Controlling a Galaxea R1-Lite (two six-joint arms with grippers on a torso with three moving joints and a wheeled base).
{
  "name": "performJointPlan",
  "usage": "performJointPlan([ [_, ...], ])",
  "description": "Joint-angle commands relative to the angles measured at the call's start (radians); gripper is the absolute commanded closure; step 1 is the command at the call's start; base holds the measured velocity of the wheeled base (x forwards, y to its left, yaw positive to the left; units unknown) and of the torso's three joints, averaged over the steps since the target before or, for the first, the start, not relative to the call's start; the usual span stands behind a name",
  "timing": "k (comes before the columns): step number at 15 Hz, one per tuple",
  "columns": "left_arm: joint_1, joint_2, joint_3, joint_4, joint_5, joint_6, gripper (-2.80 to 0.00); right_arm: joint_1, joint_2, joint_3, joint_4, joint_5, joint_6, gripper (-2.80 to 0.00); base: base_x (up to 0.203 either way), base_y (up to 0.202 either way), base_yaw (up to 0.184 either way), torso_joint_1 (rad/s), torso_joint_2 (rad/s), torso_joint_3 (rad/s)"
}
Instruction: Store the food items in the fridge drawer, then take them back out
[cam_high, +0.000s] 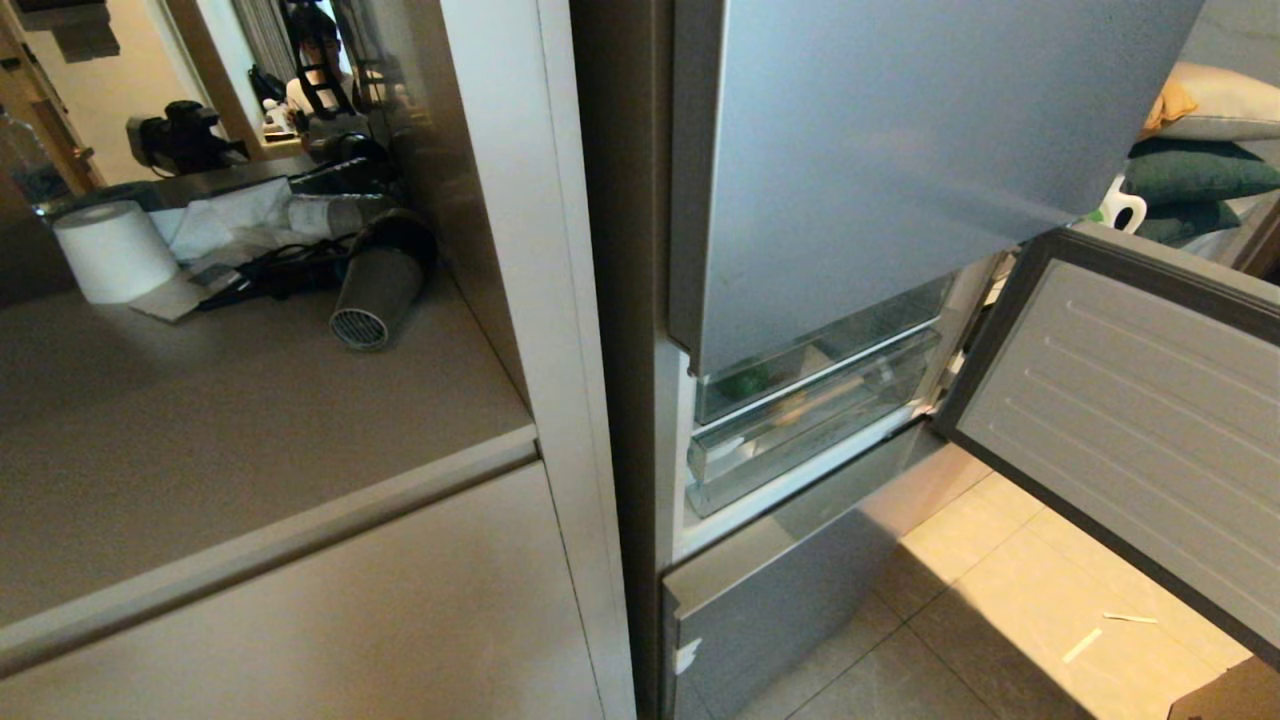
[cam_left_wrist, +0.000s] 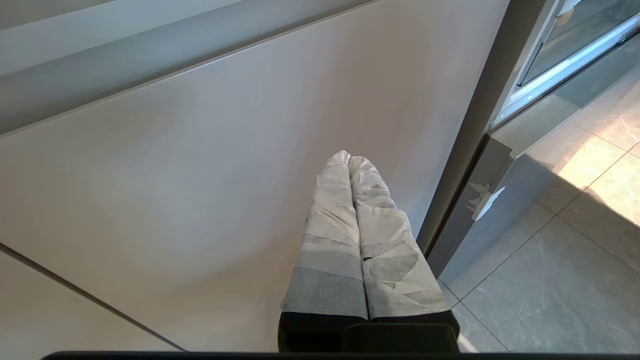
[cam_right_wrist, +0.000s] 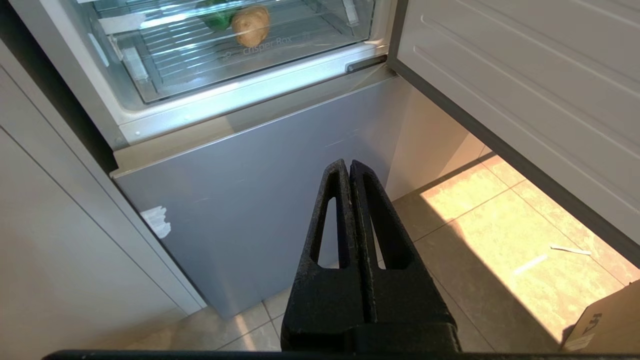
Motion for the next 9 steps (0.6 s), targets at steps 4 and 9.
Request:
performJointPlan([
  [4, 0.0, 0.0, -0.002, 0.007, 0.0, 0.0, 0.0, 0.0, 0.002, 0.0, 0.0, 0.0, 0.002, 0.0, 0.0, 0.0, 0.0, 0.0, 0.0, 0.0],
  [9, 0.0, 0.0, 0.0, 0.0, 0.007, -0.046, 0.0, 0.0, 0.002, 0.0, 0.0, -0.004, 0.011, 0.0, 0.0, 0.0, 0.0, 0.0, 0.0, 0.0],
])
